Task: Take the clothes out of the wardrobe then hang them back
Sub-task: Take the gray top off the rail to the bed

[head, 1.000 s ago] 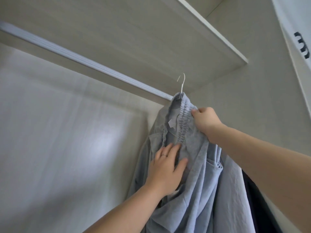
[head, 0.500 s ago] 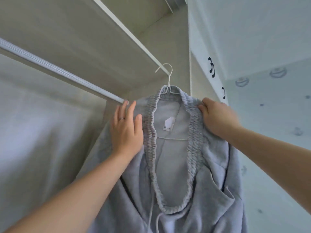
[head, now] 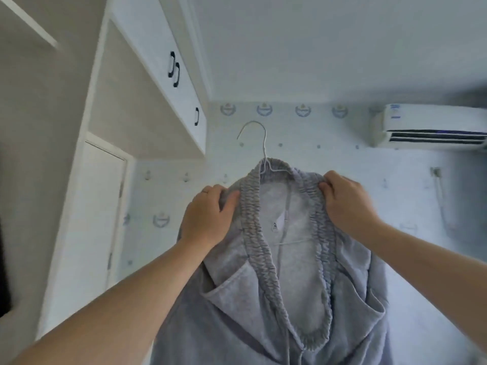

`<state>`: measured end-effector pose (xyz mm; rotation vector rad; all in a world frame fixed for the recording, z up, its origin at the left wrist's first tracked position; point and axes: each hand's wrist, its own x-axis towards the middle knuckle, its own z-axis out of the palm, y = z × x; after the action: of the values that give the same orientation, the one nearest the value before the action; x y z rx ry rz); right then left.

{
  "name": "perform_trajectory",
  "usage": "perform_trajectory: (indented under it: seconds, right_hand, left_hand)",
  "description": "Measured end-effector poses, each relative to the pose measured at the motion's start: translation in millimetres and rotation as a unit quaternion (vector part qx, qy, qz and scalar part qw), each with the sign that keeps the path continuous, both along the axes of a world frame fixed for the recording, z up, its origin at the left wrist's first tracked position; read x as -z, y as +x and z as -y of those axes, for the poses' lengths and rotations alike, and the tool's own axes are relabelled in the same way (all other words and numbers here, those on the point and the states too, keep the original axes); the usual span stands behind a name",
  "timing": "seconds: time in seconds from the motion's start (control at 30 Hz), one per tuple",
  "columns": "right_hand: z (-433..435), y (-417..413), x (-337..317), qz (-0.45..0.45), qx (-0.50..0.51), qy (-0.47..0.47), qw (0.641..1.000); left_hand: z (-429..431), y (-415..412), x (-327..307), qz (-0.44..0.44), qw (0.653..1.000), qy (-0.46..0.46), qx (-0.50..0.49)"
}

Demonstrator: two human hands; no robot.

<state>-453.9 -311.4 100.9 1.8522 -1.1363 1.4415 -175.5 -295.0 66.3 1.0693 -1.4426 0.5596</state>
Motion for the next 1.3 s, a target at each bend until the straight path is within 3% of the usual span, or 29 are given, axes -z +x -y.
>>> perform_trajectory:
  seconds: [0.27, 0.5, 0.73, 0.93, 1.1, 1.3]
  right_hand:
    - [-42.8, -204.4, 81.1, 0.028, 0.167, 0.079, 0.982]
    - [-104.3, -357.0, 156.1, 0.072, 0.308, 0.111, 0.942]
    - [-192.4, -475.3, 243.8, 0.146, 0.471, 0.168, 0.853]
    - [-266.6, -514.3, 327.4, 0.232, 0.550, 0.211, 0.774]
    - [-317.8, -516.5, 401.8, 0.303, 0.607, 0.242, 0.694]
    - [-365.2, -518.7, 477.8, 0.385, 0.647, 0.296, 0.588]
  left_hand:
    - [72.5, -216.4, 65.4, 0.034, 0.981, 0.085, 0.169]
    - [100.3, -405.9, 127.6, 0.105, 0.921, 0.141, 0.349]
    - [86.7, -592.9, 207.0, 0.176, 0.802, 0.181, 0.541]
    - [55.8, -713.5, 295.2, 0.244, 0.683, 0.215, 0.654]
    - [17.2, -778.0, 371.5, 0.314, 0.586, 0.264, 0.699]
    - [-36.8, -814.7, 450.9, 0.369, 0.507, 0.337, 0.703]
